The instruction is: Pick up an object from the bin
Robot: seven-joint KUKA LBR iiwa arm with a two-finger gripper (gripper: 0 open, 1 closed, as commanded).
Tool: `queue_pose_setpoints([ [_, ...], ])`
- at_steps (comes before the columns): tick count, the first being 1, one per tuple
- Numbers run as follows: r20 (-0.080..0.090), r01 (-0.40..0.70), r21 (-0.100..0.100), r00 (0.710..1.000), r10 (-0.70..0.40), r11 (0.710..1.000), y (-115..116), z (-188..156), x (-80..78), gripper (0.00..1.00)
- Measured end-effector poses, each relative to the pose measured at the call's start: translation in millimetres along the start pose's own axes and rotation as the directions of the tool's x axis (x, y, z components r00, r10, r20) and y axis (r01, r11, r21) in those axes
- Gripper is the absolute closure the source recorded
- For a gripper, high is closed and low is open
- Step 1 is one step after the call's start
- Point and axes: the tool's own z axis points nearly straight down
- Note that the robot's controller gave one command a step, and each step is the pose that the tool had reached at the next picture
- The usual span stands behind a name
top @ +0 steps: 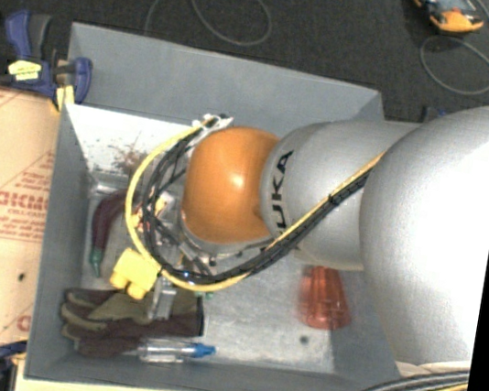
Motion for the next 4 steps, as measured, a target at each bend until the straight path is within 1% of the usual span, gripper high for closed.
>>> queue_pose_setpoints([
  [1, 0.004, 0.325, -0.001, 0.946, -0.325, 0.946, 23, 47, 14.5, 1.00],
  [2, 0.004, 0.324, -0.001, 0.946, -0.324, 0.946, 23, 47, 14.5, 1.00],
  [3, 0.004, 0.330, -0.001, 0.944, -0.330, 0.944, 22, 35, 5.7, 1.00],
  [4, 0.008, 0.332, 0.000, 0.943, -0.332, 0.943, 22, 27, 0.9, 1.00],
])
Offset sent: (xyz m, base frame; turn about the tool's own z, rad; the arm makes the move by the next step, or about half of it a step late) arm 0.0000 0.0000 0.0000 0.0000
